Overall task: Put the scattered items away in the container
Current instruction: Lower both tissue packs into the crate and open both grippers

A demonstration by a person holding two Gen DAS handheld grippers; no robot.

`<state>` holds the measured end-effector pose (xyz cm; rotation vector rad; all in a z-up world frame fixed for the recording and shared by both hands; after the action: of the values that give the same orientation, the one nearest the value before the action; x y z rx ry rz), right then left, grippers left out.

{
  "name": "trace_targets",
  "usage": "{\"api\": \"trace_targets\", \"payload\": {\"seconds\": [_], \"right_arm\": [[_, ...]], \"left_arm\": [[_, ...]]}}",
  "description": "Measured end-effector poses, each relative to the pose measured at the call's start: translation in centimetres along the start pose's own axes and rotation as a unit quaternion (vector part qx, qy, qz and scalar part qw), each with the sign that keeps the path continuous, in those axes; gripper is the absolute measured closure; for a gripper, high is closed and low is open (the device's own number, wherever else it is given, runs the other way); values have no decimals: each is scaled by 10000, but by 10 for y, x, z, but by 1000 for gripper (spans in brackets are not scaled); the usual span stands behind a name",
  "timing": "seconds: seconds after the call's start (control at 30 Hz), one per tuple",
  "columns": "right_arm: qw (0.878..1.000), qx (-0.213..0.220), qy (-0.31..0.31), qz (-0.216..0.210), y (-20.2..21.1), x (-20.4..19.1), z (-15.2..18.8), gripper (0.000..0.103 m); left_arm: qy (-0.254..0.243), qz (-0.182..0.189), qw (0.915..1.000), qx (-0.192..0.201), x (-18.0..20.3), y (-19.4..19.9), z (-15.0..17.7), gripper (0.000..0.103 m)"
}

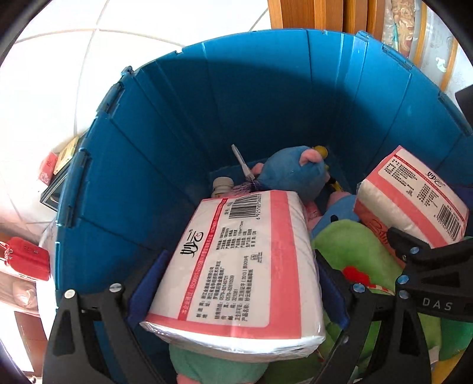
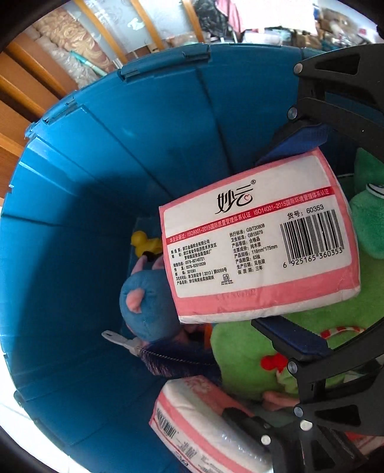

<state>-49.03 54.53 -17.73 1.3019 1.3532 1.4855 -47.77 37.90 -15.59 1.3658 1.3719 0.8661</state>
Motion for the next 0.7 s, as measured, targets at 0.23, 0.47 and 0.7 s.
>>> {"api": "trace_targets", "payload": {"seconds": [0.23, 0.47, 0.7], "right_arm": [[9996, 260, -67, 11, 25, 5, 0, 2], [9983, 580, -104, 29, 52, 7, 8, 0], [9963, 861, -71, 8, 77, 10, 30, 0]], "left_arm": [[-118, 90, 9995, 294, -7, 28, 7, 10], [-236, 122, 9983, 516, -4, 54, 13, 10], [-299, 409, 9961, 724, -5, 83, 34, 10]]}}
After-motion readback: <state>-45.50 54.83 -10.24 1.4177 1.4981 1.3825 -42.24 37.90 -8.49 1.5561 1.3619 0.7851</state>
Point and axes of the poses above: each gripper's, at about its wrist camera, not at the fingertips, and y roughly against the way its jaws point, x to its right, z to its underside, the point moved 9 cm from there along -y, roughly the way its jaws point, and after that the axes turned 9 degrees about -x, right-handed, at the moved point
